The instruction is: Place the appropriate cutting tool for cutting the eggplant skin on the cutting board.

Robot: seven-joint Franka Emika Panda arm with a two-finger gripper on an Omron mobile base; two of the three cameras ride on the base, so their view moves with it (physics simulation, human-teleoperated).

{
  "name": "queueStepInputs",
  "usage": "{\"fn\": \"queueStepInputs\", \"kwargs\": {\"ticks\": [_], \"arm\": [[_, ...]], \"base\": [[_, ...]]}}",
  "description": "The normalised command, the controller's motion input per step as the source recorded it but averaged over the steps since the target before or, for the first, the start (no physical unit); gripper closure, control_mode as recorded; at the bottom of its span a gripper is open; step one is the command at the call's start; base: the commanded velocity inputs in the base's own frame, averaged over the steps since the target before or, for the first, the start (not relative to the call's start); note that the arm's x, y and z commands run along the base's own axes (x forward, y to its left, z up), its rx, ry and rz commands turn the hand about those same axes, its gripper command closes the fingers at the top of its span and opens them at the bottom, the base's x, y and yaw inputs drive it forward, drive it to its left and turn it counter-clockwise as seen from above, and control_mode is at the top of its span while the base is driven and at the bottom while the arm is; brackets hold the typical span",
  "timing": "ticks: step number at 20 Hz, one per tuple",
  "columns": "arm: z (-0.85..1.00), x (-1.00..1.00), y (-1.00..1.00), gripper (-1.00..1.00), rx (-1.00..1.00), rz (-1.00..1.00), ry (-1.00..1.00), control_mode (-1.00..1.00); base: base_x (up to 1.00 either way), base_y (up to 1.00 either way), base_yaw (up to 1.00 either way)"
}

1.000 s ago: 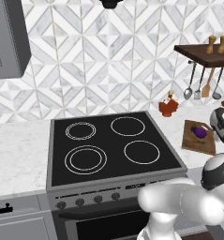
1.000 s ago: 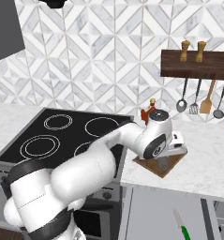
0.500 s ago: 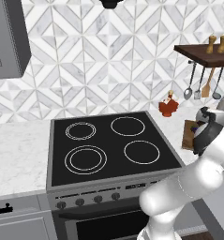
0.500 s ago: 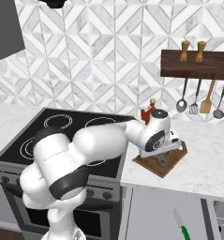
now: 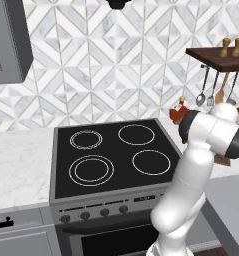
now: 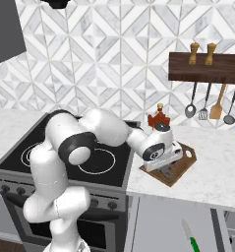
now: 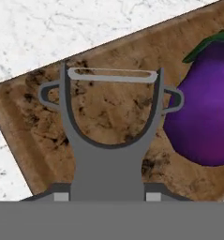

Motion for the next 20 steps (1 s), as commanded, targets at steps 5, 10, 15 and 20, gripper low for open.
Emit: {"fn": "queueStepInputs", "kwargs": {"ticks": [5, 10, 15, 20], "arm": [[-0.35, 0.11, 0.02, -1.00, 0.00, 0.06, 0.03, -1.00], [0.28, -0.06, -0.04, -1.00, 0.00, 0.00, 0.01, -1.00], [0.96, -0.37, -0.09, -1.00, 0.00, 0.00, 0.00, -1.00], [0.93, -0.49, 0.00, -1.00, 0.00, 0.00, 0.00, -1.00]], "base": [[0.00, 0.00, 0.00], [0.00, 0.00, 0.00], [0.00, 0.00, 0.00], [0.00, 0.00, 0.00]]}}
